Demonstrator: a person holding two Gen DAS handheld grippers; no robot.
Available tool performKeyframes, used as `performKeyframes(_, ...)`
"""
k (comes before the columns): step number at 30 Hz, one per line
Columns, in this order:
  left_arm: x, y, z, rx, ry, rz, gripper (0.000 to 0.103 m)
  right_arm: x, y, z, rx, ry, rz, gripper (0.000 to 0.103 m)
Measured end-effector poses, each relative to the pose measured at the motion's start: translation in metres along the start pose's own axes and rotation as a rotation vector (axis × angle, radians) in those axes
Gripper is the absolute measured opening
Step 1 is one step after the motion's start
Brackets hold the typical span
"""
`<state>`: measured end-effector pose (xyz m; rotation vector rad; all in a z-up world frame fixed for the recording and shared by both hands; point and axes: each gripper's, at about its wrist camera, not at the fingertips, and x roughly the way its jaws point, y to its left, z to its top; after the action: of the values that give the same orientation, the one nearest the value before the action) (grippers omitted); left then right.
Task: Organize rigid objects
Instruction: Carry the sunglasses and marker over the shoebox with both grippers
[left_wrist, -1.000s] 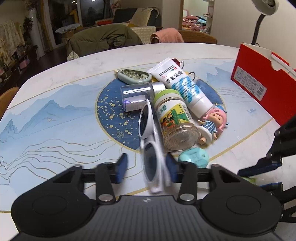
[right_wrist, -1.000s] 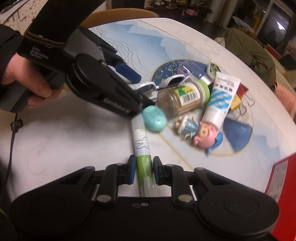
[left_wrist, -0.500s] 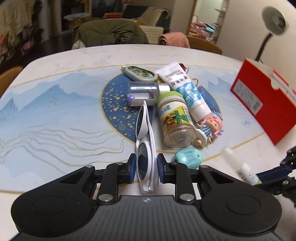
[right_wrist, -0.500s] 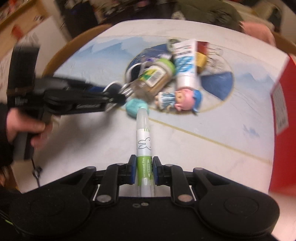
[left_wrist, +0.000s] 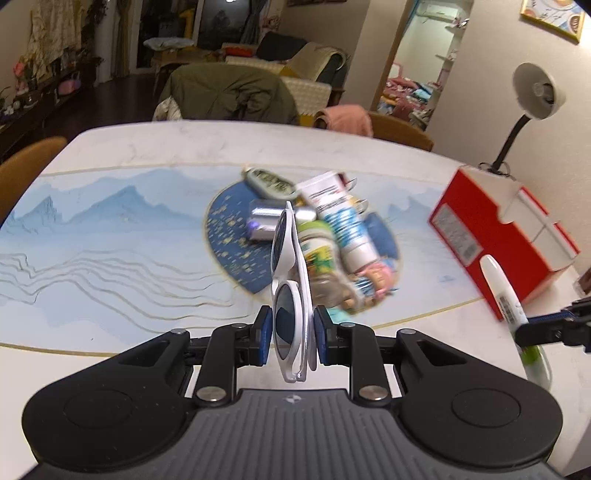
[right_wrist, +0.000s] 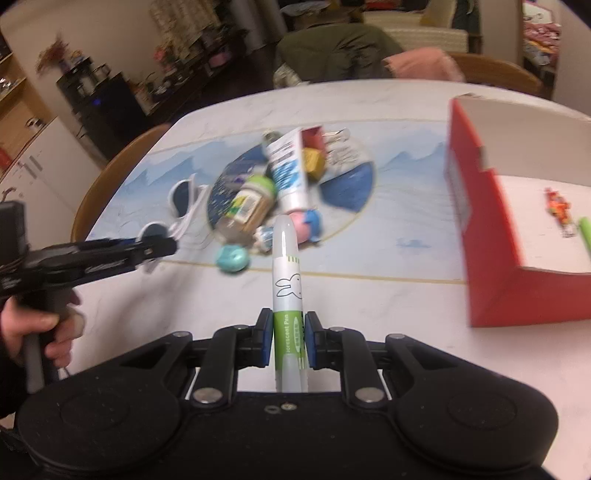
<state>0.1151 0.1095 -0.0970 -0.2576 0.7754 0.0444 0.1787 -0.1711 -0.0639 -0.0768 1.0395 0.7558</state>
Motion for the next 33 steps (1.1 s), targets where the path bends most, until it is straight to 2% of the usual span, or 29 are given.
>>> performKeyframes(8,-0.017,-0.046,0.019,0.062,-0.035,-0.048,0.023,-0.037,-0.034,0.003,0.074,-0.061,-0.084,0.017)
performKeyframes(16,-0.015,-0.117,0.036,0.156,-0.058,-0.104,0.023,-0.069,-0.082,0.009,0.134,-0.111,-0.139,0.017)
performKeyframes(25,0.010,-0.208,0.060,0.246,-0.048,-0.185,0.023,-0.093,-0.147,0.021,0.177,-0.165,-0.167,0.017)
performKeyframes(33,0.049,-0.282,0.078,0.315,-0.012,-0.215,0.023,-0.103,-0.210,0.041,0.182,-0.188,-0.215,0.017)
